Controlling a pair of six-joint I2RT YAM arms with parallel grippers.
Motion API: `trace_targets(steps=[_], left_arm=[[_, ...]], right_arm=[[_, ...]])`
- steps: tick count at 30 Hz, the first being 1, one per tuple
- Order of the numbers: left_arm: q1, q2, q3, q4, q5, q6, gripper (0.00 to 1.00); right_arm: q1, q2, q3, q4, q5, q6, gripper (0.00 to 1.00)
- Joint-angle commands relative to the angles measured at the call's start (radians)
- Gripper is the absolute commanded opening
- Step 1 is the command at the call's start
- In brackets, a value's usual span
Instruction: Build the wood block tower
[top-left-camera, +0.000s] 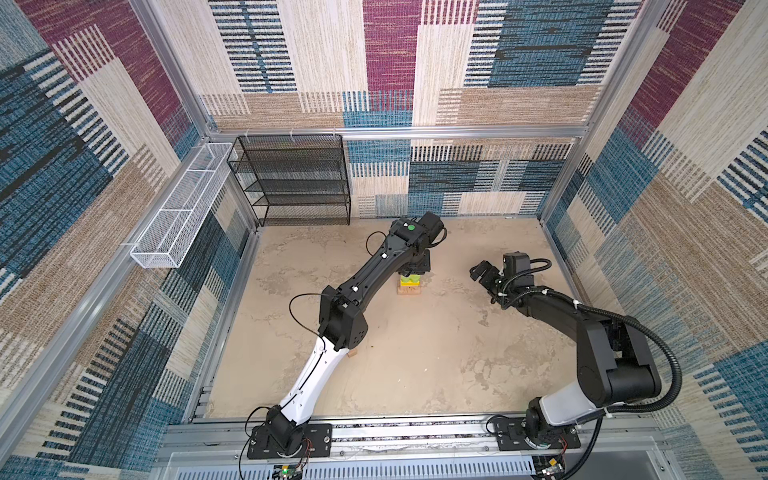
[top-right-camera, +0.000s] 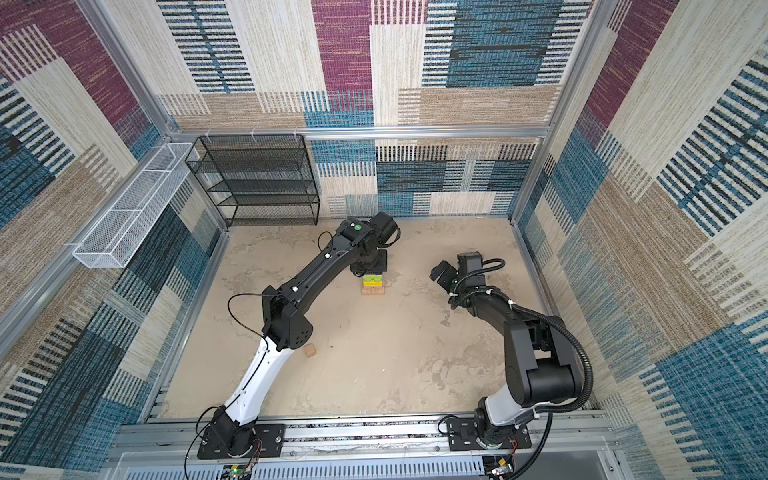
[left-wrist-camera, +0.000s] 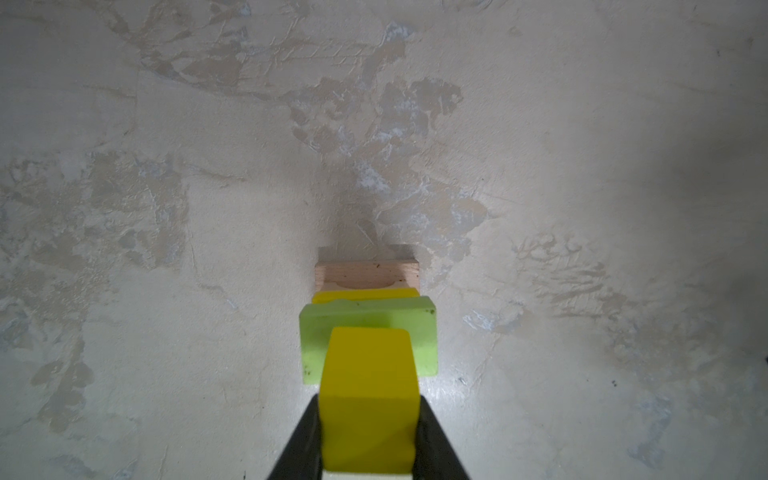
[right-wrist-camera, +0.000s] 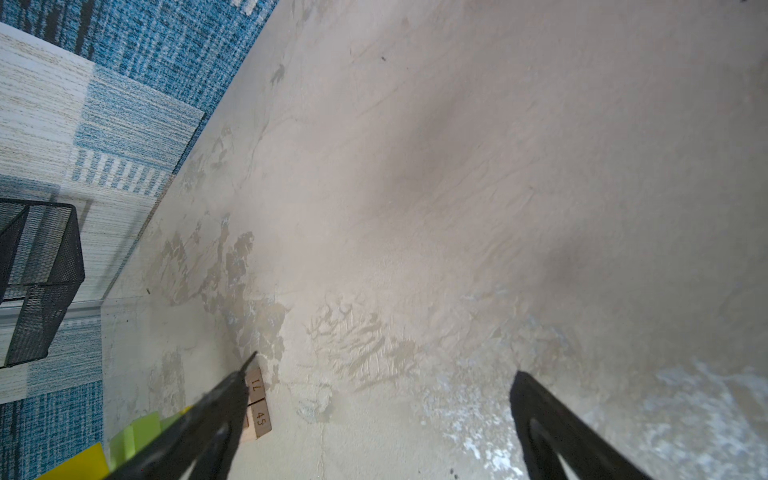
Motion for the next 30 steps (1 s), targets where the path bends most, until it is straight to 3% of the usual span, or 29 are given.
trace_targets(steps=[1,30], left_arm=[[0.0,0.004,0.004,-0.008,-0.02,-0.027,0.14],[0.002,0.014,0.017,-0.002,-0.024,-0.032,0.27]], right_arm=[[0.0,0.006,0.01,0.018,-0.007,-0.007,0.99],[0.0,0.017,0.019,0.009,-0.001,-0.019,0.99]])
